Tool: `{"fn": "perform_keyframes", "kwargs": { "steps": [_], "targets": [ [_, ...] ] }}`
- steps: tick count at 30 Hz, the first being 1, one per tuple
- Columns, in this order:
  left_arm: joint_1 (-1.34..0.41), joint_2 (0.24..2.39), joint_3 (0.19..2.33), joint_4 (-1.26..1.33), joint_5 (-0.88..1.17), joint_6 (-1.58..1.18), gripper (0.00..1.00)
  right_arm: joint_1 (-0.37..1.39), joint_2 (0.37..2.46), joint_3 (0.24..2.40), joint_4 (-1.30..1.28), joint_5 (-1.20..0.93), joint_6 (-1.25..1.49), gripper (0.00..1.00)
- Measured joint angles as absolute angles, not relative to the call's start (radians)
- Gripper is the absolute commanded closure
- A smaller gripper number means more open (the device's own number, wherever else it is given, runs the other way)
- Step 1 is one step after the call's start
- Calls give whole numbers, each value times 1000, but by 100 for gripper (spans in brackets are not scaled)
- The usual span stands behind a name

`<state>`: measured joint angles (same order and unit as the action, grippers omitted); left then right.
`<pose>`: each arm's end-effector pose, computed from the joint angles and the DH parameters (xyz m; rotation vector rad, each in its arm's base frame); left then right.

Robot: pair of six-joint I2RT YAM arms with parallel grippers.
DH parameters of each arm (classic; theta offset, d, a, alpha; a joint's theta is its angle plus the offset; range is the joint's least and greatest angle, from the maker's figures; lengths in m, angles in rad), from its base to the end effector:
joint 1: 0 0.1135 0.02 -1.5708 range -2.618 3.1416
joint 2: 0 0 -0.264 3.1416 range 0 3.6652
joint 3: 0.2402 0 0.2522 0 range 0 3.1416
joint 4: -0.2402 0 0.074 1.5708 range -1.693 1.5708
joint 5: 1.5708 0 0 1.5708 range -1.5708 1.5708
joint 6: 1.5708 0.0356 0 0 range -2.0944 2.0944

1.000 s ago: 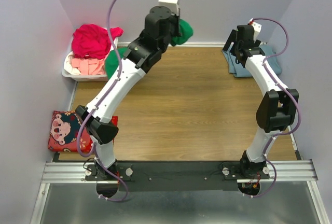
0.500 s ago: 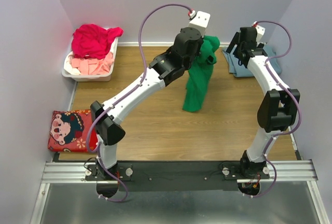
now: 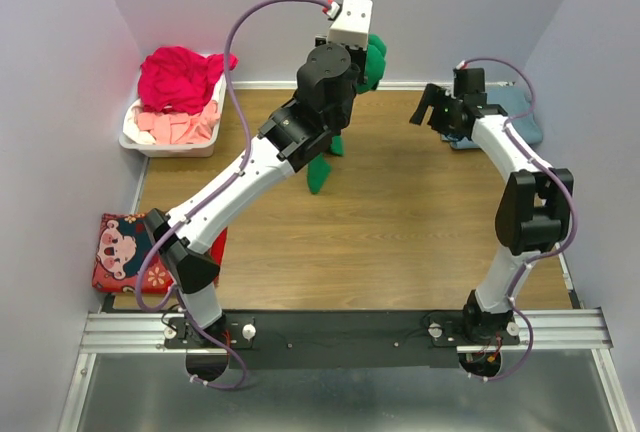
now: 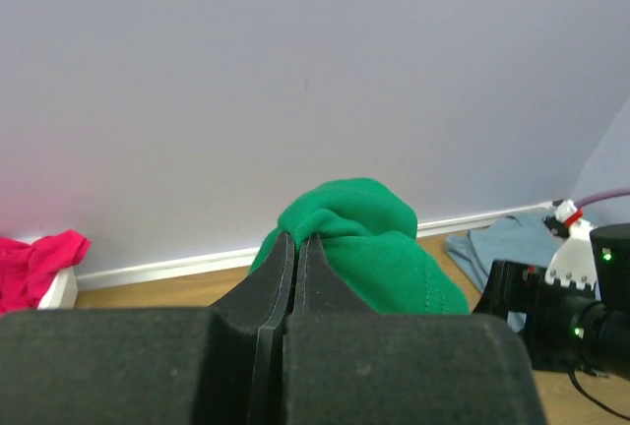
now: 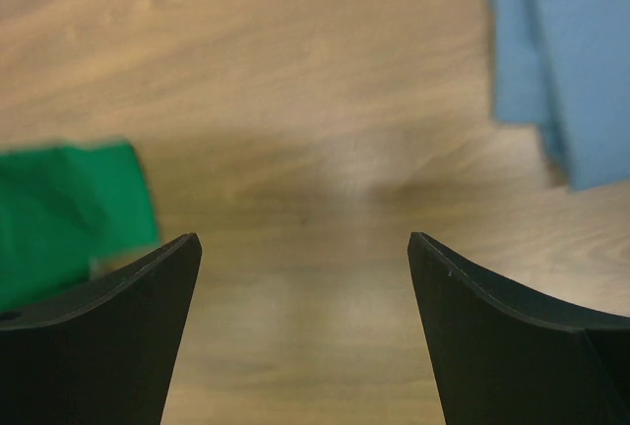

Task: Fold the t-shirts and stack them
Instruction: Move the tshirt to the center of the board

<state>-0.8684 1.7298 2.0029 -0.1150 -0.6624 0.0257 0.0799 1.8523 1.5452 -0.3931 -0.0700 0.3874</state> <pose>0.2637 -0.2777 0.5141 0.0927 1.4472 -0.2227 0.4272 0.0367 0.2797 0.3138 2.2683 0.3245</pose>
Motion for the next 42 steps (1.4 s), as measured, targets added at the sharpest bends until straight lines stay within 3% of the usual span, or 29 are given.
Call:
{"fn": "perform_keyframes", "kwargs": {
  "steps": [6,9,12,14,16,18,20,26,32,37,42],
  "targets": [
    [-868,1744,2002,-118,-678,42,100,162,1888,1511,-432,-160,348,28],
    [-868,1753,2007,-121,-668,49,100,247,1918,1515,-443,-173,329,29],
    [-868,1760,2022,-121,-635,60,96,314,1947,1520,-453,-181,318,23],
    [-868,1760,2022,-120,-602,64,73,338,1957,1520,-465,-182,313,16],
    [-868,1765,2022,-120,-557,64,40,339,1957,1520,-471,-171,315,13],
    [-869,1776,2022,-120,-516,58,27,331,1956,1520,-474,-111,327,11],
    [-873,1793,2022,-126,-508,47,21,326,1956,1520,-482,-49,340,11],
    [-868,1869,2032,-229,-629,13,20,319,1955,1547,-609,266,433,11],
    [-786,1870,1957,-350,-639,-144,20,310,1921,1555,-660,440,508,11],
    [-672,1877,1917,-426,-566,-245,24,307,1896,1591,-675,459,515,12],
    [-576,1951,1943,-463,-476,-305,25,307,1896,1622,-667,347,480,16]
  ]
}}
